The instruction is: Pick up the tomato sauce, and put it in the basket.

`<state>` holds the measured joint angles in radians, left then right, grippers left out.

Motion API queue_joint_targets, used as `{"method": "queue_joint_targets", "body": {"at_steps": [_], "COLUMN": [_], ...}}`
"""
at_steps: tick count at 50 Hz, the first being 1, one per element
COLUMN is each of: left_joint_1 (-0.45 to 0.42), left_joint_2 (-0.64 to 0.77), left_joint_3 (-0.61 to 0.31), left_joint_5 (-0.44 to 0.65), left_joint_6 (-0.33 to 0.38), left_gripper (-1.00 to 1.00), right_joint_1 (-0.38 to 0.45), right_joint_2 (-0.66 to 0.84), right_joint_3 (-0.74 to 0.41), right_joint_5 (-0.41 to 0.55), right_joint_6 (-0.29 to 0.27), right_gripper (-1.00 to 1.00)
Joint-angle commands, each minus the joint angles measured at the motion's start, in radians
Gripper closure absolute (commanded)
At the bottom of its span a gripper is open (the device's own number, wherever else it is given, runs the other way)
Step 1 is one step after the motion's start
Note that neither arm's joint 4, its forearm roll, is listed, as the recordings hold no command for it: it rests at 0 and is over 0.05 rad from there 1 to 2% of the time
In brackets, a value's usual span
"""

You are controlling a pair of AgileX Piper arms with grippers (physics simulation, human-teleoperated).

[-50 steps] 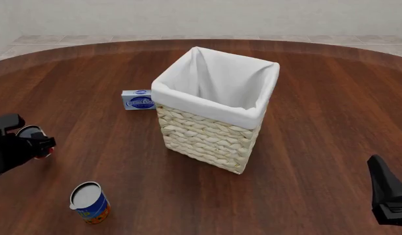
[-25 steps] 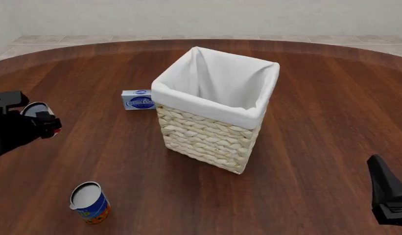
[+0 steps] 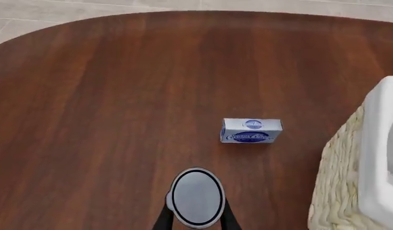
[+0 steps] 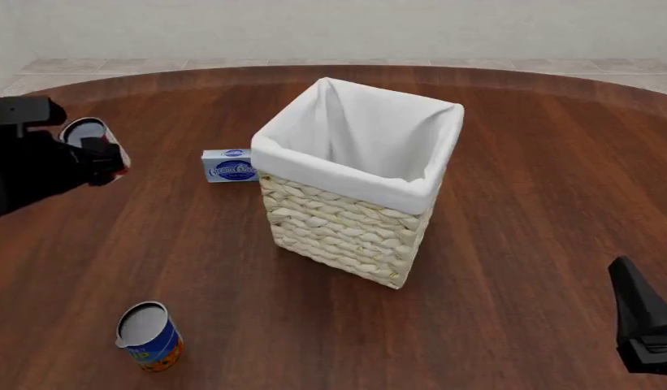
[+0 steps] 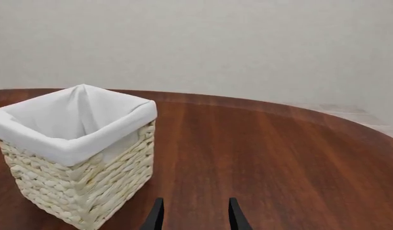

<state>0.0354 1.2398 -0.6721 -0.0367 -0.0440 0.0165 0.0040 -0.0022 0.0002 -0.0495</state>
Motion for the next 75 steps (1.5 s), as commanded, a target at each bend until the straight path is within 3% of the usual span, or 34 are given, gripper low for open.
{"method": "queue_joint_targets", "body": {"at_steps": [1, 29, 55, 67, 69, 75], "left_joint_1": [-0.078, -0.269, -0.44, -0.508, -0.524, -0.547], "left_joint_2": [-0.025, 0.02, 0.138, 0.208, 0.223, 0.263], "left_joint_3": [-0.068, -0.311, -0.492, -0.576, -0.593, -0.642], "left_joint_5": [0.05, 0.146, 0.179, 0.199, 0.207, 0.227], "left_joint_6": [0.02, 0.013, 0.02, 0.01, -0.018, 0.01], "left_gripper": [1.0, 1.0, 1.0, 1.0, 1.0, 1.0], "right_joint_1": [0.002, 0.01, 0.014, 0.012, 0.01, 0.014], "right_joint_2": [-0.002, -0.002, -0.002, 0.0, 0.001, 0.002], "right_joint_3": [0.0, 0.001, 0.001, 0.001, 0.001, 0.002], "right_joint_5": [0.001, 0.003, 0.004, 0.003, 0.003, 0.004], "right_joint_6": [0.0, -0.005, -0.007, -0.007, -0.006, -0.009], "right_gripper": [-1.0, -1.0, -1.0, -1.0, -1.0, -1.0]}}
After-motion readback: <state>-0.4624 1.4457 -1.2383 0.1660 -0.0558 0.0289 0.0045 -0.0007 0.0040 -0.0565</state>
